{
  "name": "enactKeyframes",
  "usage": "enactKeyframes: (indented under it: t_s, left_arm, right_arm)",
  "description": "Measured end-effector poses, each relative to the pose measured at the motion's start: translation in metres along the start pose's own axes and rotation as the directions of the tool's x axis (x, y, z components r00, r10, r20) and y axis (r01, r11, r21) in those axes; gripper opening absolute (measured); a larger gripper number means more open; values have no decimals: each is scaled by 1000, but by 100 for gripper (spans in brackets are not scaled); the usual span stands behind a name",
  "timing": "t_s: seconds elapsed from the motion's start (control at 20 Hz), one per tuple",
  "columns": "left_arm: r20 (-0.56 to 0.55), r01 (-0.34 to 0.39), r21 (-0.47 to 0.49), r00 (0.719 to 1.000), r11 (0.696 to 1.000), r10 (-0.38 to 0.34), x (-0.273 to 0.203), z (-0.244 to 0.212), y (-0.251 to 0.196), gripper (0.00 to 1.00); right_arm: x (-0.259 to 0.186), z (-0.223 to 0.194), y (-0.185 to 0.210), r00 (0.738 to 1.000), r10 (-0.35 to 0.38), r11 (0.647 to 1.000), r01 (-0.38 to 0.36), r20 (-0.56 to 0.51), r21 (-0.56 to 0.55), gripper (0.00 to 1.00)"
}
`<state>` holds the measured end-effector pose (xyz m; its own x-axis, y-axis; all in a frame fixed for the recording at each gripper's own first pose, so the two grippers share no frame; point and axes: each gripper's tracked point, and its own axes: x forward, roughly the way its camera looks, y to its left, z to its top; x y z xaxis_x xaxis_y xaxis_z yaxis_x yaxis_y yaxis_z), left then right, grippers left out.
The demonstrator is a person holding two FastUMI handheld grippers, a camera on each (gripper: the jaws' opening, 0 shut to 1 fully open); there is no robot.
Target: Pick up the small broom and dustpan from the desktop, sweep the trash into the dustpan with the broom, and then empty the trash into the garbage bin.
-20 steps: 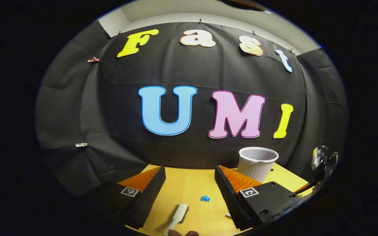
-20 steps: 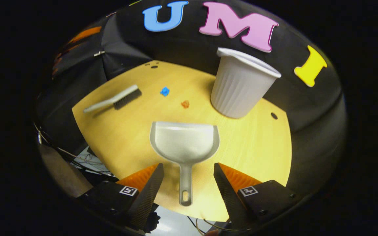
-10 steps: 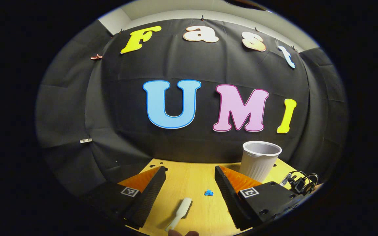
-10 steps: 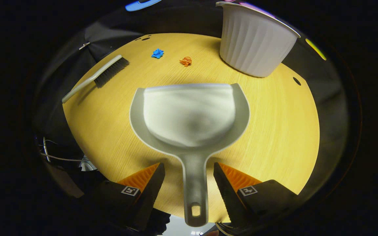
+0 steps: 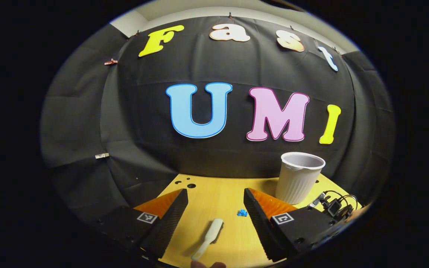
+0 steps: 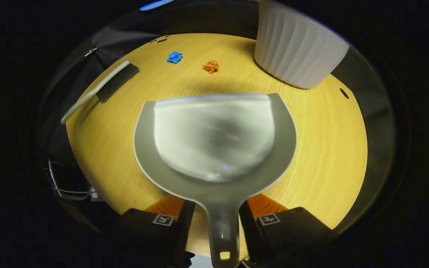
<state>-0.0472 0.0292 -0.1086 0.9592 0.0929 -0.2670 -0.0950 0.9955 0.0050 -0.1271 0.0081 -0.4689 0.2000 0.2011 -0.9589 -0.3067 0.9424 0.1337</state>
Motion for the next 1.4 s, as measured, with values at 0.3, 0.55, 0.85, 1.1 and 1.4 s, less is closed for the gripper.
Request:
enactKeyframes:
  t_s: [0.3,0.55,0.85,1.1,1.4]
  left_arm:
    - [-107,37,6,994,999,-37,16,-32,1,96]
    - [-349,140,57,930,988,-112,37,-100,-5,96]
    - [-674,226,94,731,970,-105,54,-208,5,94]
    - [-826,216,88,562,972,-50,60,-285,28,88]
    - [-878,228,101,479,968,-21,77,-321,39,80]
  right_arm:
    - [-2,4,-2,1000,3,1000,-3,28,-22,37]
    - [-39,20,-9,994,-33,996,41,104,-77,33]
    - [-68,15,0,996,19,999,-17,91,-32,36]
    - [-87,22,-3,992,-2,999,7,128,-34,36]
    - [-87,20,-5,992,-22,999,28,127,-45,36]
